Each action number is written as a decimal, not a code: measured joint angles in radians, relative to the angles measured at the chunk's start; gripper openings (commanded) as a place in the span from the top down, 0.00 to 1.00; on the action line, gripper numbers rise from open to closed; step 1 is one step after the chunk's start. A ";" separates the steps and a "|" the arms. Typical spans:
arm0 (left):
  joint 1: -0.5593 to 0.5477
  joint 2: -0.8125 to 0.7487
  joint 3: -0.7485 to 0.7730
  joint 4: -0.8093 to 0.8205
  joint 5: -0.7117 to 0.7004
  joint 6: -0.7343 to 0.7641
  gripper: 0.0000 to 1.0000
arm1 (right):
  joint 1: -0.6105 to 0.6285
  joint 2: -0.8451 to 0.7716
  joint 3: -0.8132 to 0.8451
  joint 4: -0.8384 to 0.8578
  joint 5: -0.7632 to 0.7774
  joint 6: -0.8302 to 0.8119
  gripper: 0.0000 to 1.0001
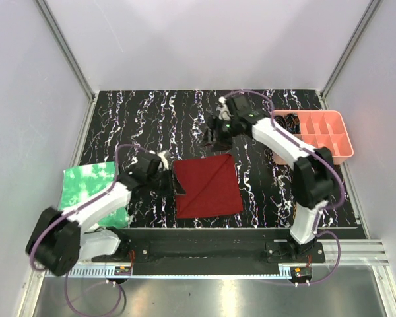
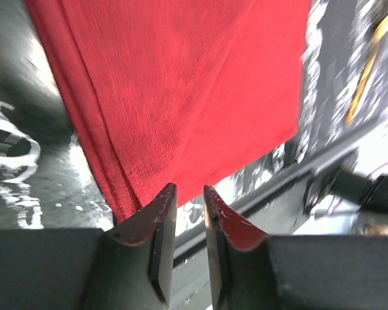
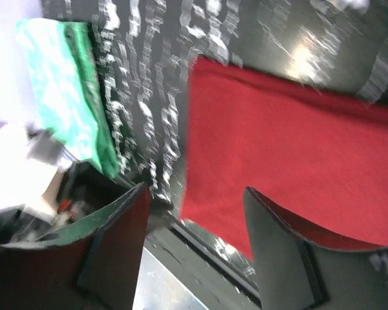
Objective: Fold the napkin into a case and place the utensils inside
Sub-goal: Fold the top corner of the square-folded napkin at the center of the board, then smooth out the upper triangle-folded napkin at the center of the board, then rotate the upper triangle-folded napkin at the center of the board, then pick up the upper triangle-folded napkin from the center of the board.
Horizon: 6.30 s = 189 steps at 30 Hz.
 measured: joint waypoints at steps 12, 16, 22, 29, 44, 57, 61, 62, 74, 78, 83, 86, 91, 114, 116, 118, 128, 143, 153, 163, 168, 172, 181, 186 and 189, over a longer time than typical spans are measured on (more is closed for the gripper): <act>-0.035 0.132 -0.085 0.118 0.096 0.003 0.79 | -0.109 -0.071 -0.486 0.255 -0.059 0.065 0.71; -0.035 0.138 -0.149 0.103 0.072 0.014 0.80 | -0.141 -0.047 -0.489 0.314 -0.081 0.074 0.67; -0.035 0.136 -0.167 0.119 0.073 0.015 0.80 | -0.192 -0.045 -0.473 0.351 -0.081 0.087 0.64; -0.035 0.136 -0.167 0.119 0.072 0.019 0.80 | -0.196 0.021 -0.388 0.377 -0.101 0.100 0.69; -0.035 0.134 -0.183 0.149 0.074 0.018 0.82 | -0.282 0.136 -0.320 0.360 -0.051 0.021 0.77; -0.035 0.064 -0.145 0.034 0.065 0.030 0.78 | -0.259 0.030 -0.267 0.241 -0.010 -0.023 0.55; -0.035 0.045 -0.089 0.013 0.063 0.032 0.80 | -0.234 0.021 -0.243 0.241 -0.011 -0.005 0.54; -0.035 0.047 -0.082 0.014 0.061 0.035 0.80 | -0.231 0.026 -0.241 0.241 -0.012 0.008 0.56; -0.033 0.138 -0.163 0.113 0.052 0.020 0.82 | -0.190 0.142 -0.260 0.300 -0.026 0.093 0.84; -0.031 0.138 -0.196 0.185 0.071 0.000 0.83 | -0.204 0.158 -0.343 0.363 -0.042 0.074 0.82; -0.031 0.130 -0.212 0.216 0.073 -0.005 0.83 | -0.240 0.169 -0.344 0.401 -0.096 0.035 0.76; -0.031 0.119 -0.214 0.213 0.068 0.000 0.83 | -0.249 0.169 -0.328 0.381 -0.095 0.010 0.66; -0.031 0.093 -0.212 0.176 0.061 0.018 0.79 | -0.253 0.152 -0.270 0.298 -0.021 -0.037 0.57; 0.032 0.324 0.005 0.145 0.018 0.083 0.71 | -0.063 -0.169 -0.687 0.277 0.072 0.057 0.57; 0.031 0.312 -0.024 0.193 0.023 0.064 0.69 | -0.068 -0.167 -0.678 0.274 0.093 0.043 0.56; 0.029 0.288 -0.063 0.243 0.026 0.040 0.66 | -0.070 -0.142 -0.637 0.247 0.109 0.023 0.56; 0.002 -0.050 -0.098 0.056 -0.017 -0.014 0.27 | -0.073 -0.008 -0.302 0.076 0.341 -0.172 0.38; 0.228 0.269 0.129 -0.052 -0.082 -0.016 0.39 | 0.428 -0.131 -0.229 -0.034 0.488 -0.096 0.39; 0.228 0.430 0.174 0.048 -0.082 -0.037 0.48 | 0.557 -0.052 -0.220 -0.012 0.507 -0.011 0.55; 0.228 0.477 0.203 0.100 -0.085 -0.046 0.50 | 0.621 0.072 -0.171 0.002 0.528 -0.003 0.47; 0.228 0.477 0.203 0.100 -0.088 -0.047 0.50 | 0.645 0.084 -0.158 -0.009 0.550 0.003 0.47; 0.228 0.477 0.203 0.100 -0.088 -0.047 0.50 | 0.658 0.089 -0.155 -0.019 0.561 0.013 0.48; 0.228 0.477 0.203 0.100 -0.088 -0.047 0.51 | 0.666 0.094 -0.134 -0.060 0.604 0.016 0.48; 0.228 0.477 0.203 0.099 -0.088 -0.047 0.50 | 0.667 0.099 -0.131 -0.069 0.611 0.015 0.50; 0.229 0.477 0.203 0.098 -0.087 -0.051 0.50 | 0.669 0.122 -0.127 -0.071 0.611 0.014 0.52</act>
